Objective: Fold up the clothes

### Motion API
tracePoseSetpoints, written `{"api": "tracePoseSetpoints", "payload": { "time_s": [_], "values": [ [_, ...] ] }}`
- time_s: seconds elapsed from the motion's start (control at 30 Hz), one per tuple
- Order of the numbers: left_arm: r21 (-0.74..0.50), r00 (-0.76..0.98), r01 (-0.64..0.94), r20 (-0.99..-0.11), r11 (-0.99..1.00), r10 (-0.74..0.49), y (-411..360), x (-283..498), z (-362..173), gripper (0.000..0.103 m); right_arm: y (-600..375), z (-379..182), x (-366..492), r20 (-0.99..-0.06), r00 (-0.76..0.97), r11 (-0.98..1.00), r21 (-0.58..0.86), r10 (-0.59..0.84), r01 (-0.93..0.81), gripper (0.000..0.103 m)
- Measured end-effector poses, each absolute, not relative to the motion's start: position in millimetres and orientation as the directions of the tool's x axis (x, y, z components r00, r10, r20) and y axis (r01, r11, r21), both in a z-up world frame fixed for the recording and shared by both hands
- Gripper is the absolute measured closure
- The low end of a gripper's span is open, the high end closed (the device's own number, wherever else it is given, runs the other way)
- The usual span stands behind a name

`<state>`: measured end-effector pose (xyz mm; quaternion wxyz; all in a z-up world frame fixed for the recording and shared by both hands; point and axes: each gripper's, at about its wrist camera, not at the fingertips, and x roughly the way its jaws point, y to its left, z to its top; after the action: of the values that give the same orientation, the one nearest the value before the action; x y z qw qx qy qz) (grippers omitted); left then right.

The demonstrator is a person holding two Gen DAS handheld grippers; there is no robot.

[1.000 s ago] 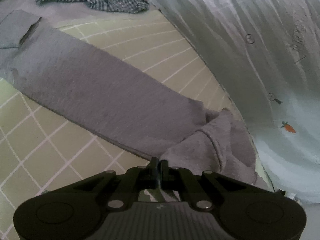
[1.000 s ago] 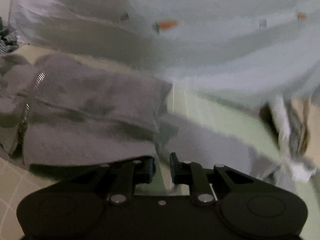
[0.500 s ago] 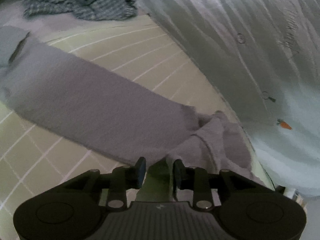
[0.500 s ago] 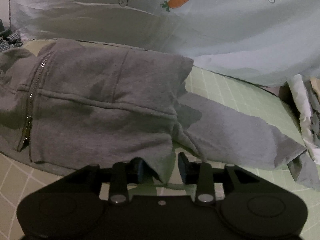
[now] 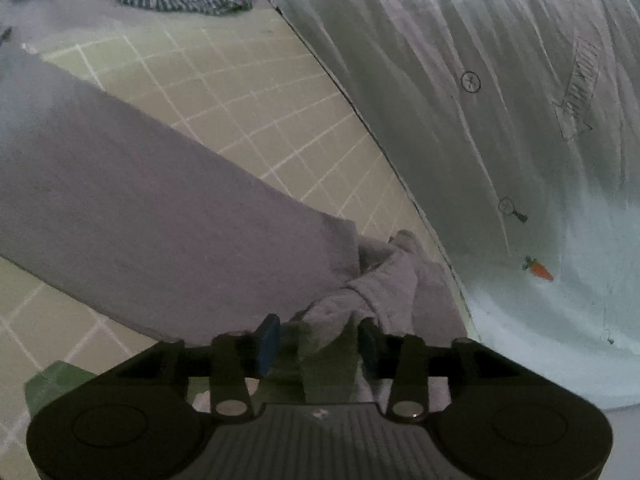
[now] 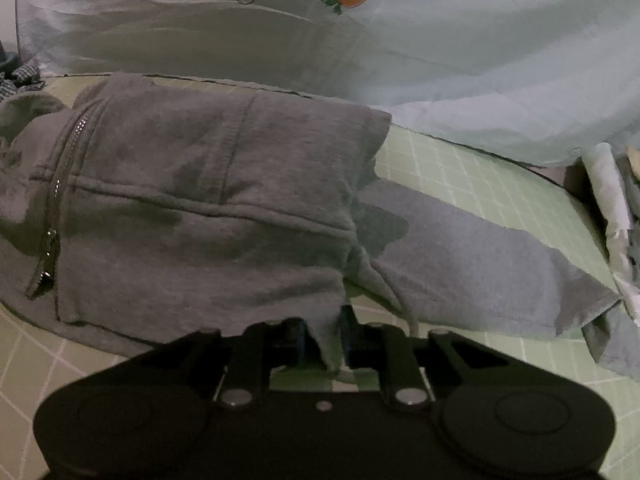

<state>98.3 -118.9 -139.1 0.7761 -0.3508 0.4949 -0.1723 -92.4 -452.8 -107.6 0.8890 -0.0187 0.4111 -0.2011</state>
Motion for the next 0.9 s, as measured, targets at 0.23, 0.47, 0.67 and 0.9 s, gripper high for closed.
{"api": "tracePoseSetpoints", "payload": {
  "time_s": [0.23, 0.47, 0.67, 0.9],
  "values": [
    [-0.709, 0.486, -0.042, -0.630, 0.704, -0.606, -111.9, 76.6, -123.7, 0.094, -454.1, -95.3, -110.8, -0.717, 0.586, 0.909, -0.166, -0.378, 0.382, 0.099],
    [-0.673, 0.472, -0.049, -0.667, 0.738, -0.577, -91.4, 21.2, -118.3, 0.094, -429.4, -73.3, -161.1, -0.670, 0.619, 0.903, -0.203, -0.410, 0.378, 0.100],
    [-0.633, 0.433, -0.118, -0.726, 0.765, -0.534, -70.5, -25.9, -129.8, 0.094, -424.2, -76.9, -205.2, -0.722, 0.577, 0.903, -0.156, -0.381, 0.401, 0.100],
    [-0.572, 0.379, -0.200, -0.794, 0.795, -0.476, -51.8, -78.4, -148.0, 0.094, -410.1, -87.2, -260.0, -0.779, 0.526, 0.918, -0.155, -0.341, 0.365, 0.100]
  ]
}}
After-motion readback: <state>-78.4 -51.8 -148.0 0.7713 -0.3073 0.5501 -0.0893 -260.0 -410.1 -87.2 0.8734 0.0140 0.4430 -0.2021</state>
